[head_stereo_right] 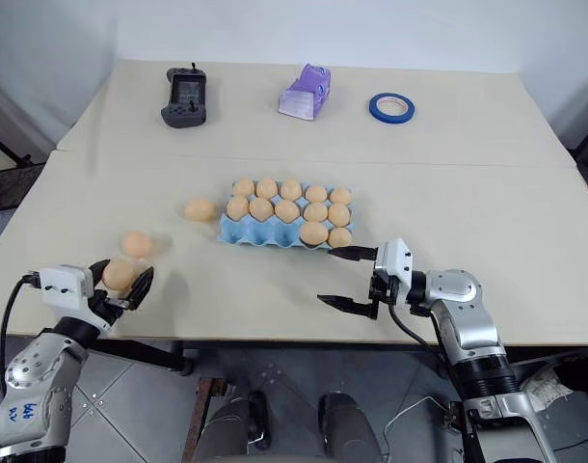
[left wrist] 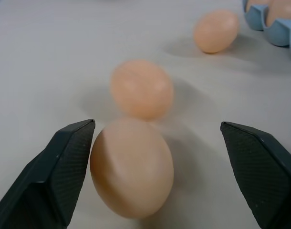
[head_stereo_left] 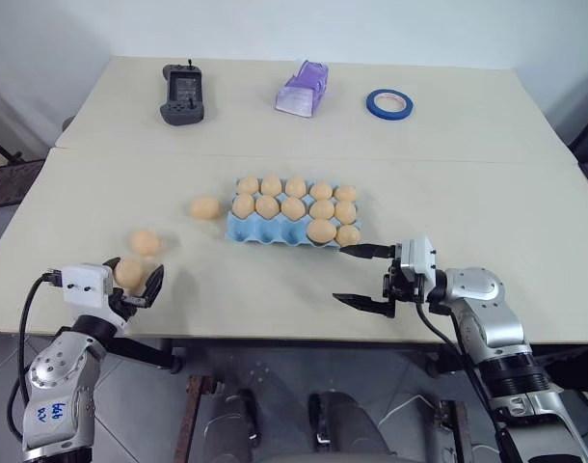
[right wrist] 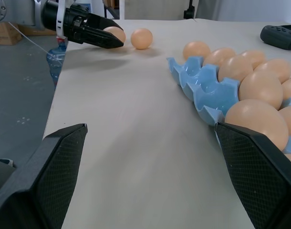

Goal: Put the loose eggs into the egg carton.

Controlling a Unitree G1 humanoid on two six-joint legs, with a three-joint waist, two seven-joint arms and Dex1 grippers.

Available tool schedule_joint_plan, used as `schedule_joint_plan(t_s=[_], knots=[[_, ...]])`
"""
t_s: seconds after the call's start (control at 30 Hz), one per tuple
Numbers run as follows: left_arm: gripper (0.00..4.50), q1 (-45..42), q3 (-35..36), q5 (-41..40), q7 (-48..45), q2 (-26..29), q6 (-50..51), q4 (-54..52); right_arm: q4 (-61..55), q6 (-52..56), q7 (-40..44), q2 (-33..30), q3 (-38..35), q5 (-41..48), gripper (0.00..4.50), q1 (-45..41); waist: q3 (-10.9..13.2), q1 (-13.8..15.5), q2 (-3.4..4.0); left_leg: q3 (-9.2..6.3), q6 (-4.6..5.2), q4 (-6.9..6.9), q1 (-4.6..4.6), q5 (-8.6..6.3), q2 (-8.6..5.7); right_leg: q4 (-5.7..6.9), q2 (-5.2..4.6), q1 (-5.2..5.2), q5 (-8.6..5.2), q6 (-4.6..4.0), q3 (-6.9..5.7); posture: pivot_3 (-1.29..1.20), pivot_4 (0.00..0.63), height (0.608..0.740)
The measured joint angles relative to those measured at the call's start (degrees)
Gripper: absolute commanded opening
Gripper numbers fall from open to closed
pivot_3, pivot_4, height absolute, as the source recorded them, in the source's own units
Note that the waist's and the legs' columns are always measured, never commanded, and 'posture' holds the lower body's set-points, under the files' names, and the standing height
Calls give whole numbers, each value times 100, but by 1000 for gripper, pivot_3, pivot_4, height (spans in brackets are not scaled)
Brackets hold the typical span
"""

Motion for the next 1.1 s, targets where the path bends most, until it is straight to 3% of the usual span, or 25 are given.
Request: schedule_joint_plan(t_s=[0.13, 0.23, 0.4, 0.6, 0.83, 0.97, 1.1], knots=[[2231, 2, -1, -1, -11, -5, 27, 1, 0, -3, -55, 2, 0, 0, 4500, 0, 0, -1, 0, 0, 0, 0, 1, 0, 0, 1, 0, 0, 0, 0, 0, 0, 150, 740], [1591, 39, 0, -6, -35, -5, 23, -5, 0, -8, -81, 11, 0, 0, 4500, 0, 0, -2, 0, 0, -1, -1, 0, 0, 0, 0, 0, 0, 0, 0, 0, 0, 150, 740], [1591, 20, -303, -123, -608, 265, 78, -460, 0, -15, -154, 12, -6, -28, 4500, 2, 0, 18, 0, -1, -3, -2, 0, 1, 0, 1, -1, 1, -1, -1, -5, 0, 150, 740], [1591, -1400, -1250, -221, -1207, 418, 371, -438, -117, -8, -345, -17, -71, -36, 4500, 128, -1, 129, 2, 13, -2, 3, 1, 1, -5, -2, -9, 6, 6, 7, 2, 0, 150, 740], [1591, -3051, -2451, 155, -1830, -176, 36, 1282, -525, 23, -780, -99, -324, -55, 4500, 511, -1, 171, 1, 15, 4, 8, -2, 7, 0, 0, 7, -1, 5, 9, 5, 0, 150, 740], [1591, -4019, -2792, 389, -2112, -660, -415, 2554, -974, 124, -1156, -115, -457, -87, 4500, 893, 0, 197, 0, 11, 16, 31, -8, 12, 0, 5, 11, 2, 6, 16, 5, 0, 150, 740], [1591, -4414, -2992, 553, -2373, -899, -848, 3221, -1288, 230, -1441, -116, -500, -92, 4500, 1187, 0, 164, 0, 14, 16, 38, -7, 13, 1, 10, 13, 4, 7, 21, 6, 0, 150, 740]])
